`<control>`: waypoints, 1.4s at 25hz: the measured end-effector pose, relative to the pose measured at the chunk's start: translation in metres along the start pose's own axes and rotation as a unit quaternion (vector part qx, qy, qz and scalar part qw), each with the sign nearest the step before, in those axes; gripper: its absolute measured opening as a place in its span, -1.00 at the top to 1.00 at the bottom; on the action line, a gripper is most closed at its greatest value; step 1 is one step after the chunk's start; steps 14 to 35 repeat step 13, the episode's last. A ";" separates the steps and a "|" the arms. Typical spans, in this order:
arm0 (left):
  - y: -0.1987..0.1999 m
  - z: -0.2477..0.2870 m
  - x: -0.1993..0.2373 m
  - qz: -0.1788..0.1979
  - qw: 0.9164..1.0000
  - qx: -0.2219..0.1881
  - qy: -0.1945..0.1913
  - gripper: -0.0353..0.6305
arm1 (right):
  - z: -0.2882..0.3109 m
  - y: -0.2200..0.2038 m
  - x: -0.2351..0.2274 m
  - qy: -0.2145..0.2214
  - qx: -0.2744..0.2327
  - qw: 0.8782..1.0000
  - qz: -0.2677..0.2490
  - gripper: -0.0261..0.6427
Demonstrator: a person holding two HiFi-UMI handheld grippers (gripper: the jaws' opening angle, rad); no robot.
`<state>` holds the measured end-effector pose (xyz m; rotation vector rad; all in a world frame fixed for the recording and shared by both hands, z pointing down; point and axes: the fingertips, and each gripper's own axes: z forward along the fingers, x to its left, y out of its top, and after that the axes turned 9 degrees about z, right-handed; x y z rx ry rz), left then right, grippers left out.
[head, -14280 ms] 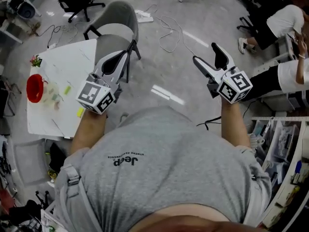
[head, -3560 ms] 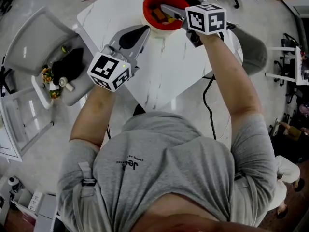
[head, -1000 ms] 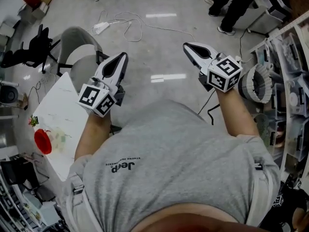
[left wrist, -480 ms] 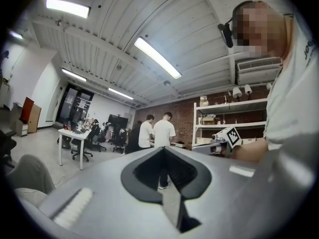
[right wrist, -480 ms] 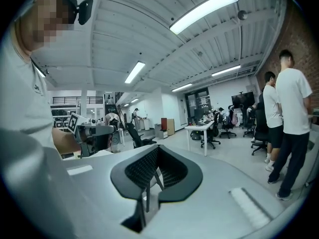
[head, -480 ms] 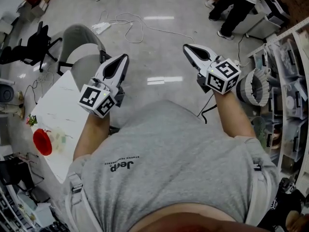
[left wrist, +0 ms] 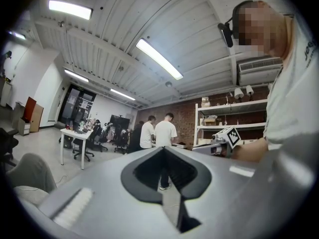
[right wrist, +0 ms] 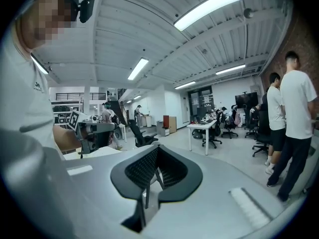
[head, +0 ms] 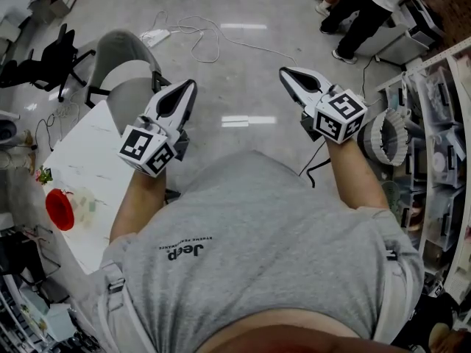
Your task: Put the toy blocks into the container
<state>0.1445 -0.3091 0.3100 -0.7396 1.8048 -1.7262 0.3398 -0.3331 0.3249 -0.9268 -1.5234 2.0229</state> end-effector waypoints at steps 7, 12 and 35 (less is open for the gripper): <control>0.001 0.002 -0.007 0.001 1.000 -0.003 -0.002 0.73 | -0.008 0.000 -0.002 -0.002 -0.001 1.000 -0.003 0.92; 0.004 0.005 -0.010 0.000 1.000 -0.005 -0.001 0.72 | -0.012 0.002 -0.007 -0.003 -0.004 1.000 -0.005 0.92; 0.004 0.006 -0.010 0.000 1.000 -0.005 -0.001 0.72 | -0.013 0.002 -0.008 -0.003 -0.004 1.000 -0.005 0.92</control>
